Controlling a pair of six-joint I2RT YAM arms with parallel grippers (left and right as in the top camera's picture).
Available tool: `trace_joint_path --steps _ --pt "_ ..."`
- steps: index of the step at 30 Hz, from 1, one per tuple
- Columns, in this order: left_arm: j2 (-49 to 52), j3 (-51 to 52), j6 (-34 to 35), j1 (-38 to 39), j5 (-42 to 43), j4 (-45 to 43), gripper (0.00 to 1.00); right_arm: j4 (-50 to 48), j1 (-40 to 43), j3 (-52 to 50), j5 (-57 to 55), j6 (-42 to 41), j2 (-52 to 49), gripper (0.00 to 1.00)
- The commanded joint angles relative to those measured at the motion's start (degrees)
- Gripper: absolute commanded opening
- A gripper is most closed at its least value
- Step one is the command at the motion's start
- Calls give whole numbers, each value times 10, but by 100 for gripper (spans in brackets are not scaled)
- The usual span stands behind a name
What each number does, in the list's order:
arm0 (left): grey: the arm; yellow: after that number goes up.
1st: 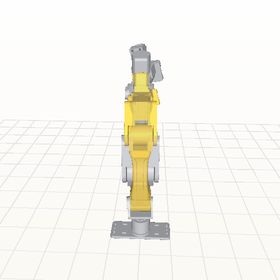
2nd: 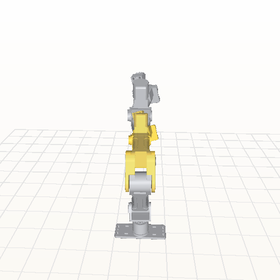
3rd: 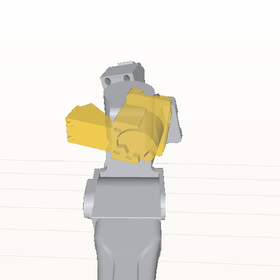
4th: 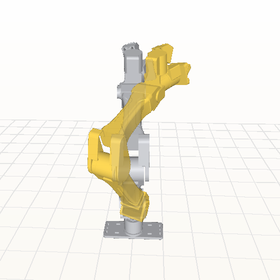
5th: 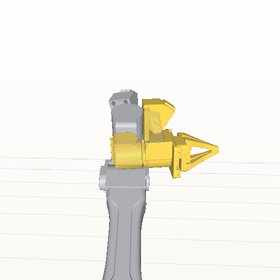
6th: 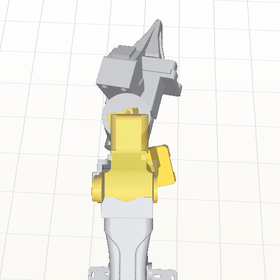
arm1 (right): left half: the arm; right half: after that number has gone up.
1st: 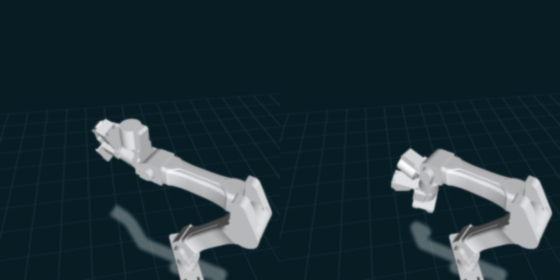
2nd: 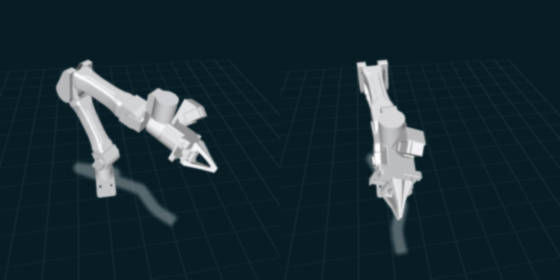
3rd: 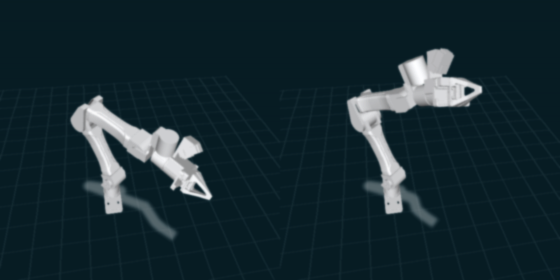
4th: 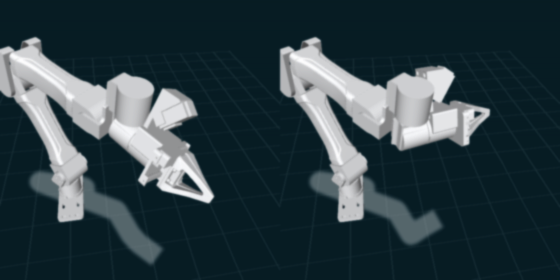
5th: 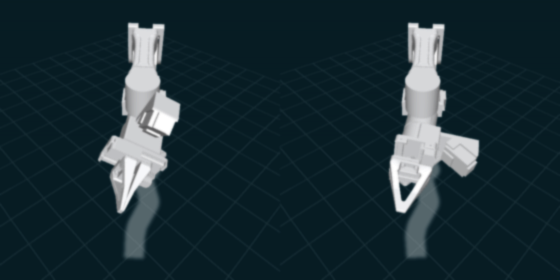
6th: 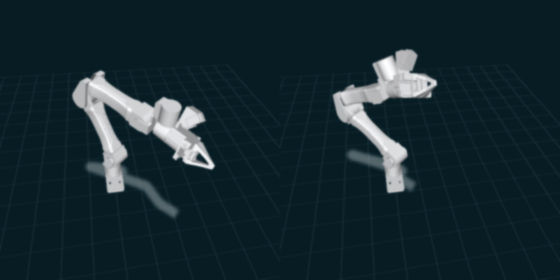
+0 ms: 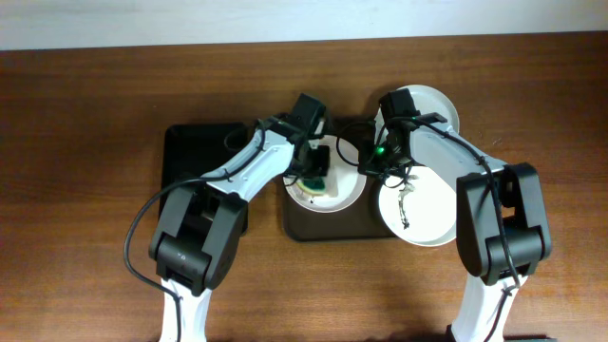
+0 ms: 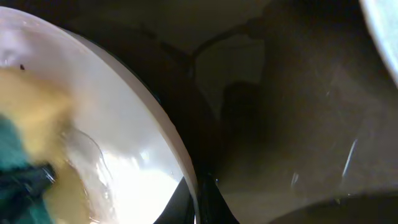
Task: Clean dirty plates on tray and stack at the side
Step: 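Scrub the left white plate with the sponge while right gripper holds it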
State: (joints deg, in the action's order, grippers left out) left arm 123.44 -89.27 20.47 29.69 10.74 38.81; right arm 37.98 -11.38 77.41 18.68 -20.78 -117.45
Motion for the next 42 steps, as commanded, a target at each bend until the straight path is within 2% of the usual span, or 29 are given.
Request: trace_joint_path --steps 1,2,4,6,8,9,11,12,14,16,19,21,22,23,24,25,27,29,30,31,32,34,36,37,40,42 --pt "21 19 -79 17 249 -2 0 -8 2 -10 -24 -12 -16 4" --pt "21 19 -95 17 251 -11 0 -8 2 -10 -24 -12 -16 4" --pt "21 19 -86 7 165 -53 0 -8 2 -10 -24 -12 -16 4" --pt "21 19 5 -9 13 -100 0 -8 2 -10 -24 -12 -16 4" --pt "21 19 135 -18 -156 -127 0 -10 1 -10 -24 -12 -16 4" --pt "21 19 161 -17 -186 -127 0 -10 1 -10 -24 -12 -16 4" --pt "21 19 163 -16 -185 -101 0 -10 1 -10 -24 -12 -16 4" --pt "21 19 162 -13 -182 -56 0 -10 1 -10 -23 -12 -16 4" --pt "21 19 147 -14 -123 16 0 -8 1 -10 -9 -11 -16 4" --pt "21 19 14 -15 64 22 0 -7 1 -14 18 -5 -16 4" --pt "21 19 -119 -15 245 16 0 -9 1 -18 22 -5 -16 4" --pt "21 18 -107 -17 192 -66 0 -11 1 -18 23 -5 -16 4" --pt "21 18 -35 -16 79 -107 0 -12 1 -18 23 -5 -16 4" --pt "21 18 75 -16 -87 -113 0 -13 1 -18 23 -5 -16 4" --pt "21 18 137 -16 -183 -109 0 -14 1 -18 21 -5 -16 4" --pt "21 18 161 -16 -239 -106 0 -14 1 -18 21 -5 -16 4" --pt "21 18 163 -15 -229 -70 0 -18 1 -18 21 -5 -16 4" --pt "21 18 164 -7 -160 2 0 -19 1 -18 21 -5 -16 4" --pt "21 12 151 -4 -94 16 0 -18 1 -18 22 -5 -16 4" --pt "21 -3 78 -3 -9 17 0 -11 1 -19 27 -5 -16 4" --pt "21 -22 43 -3 13 29 0 3 1 -19 36 -5 -16 4" --pt "21 -57 -19 -15 19 41 0 42 1 -22 39 -3 -16 4" --pt "24 -61 -127 -28 7 24 0 29 1 -28 53 10 -16 4" --pt "31 -61 -154 -33 3 24 0 25 1 -28 54 10 -16 4" --pt "54 -63 -176 -31 7 20 0 23 1 -28 54 10 -16 4" --pt "71 -64 -176 -29 8 -36 0 21 1 -28 54 10 -16 4"
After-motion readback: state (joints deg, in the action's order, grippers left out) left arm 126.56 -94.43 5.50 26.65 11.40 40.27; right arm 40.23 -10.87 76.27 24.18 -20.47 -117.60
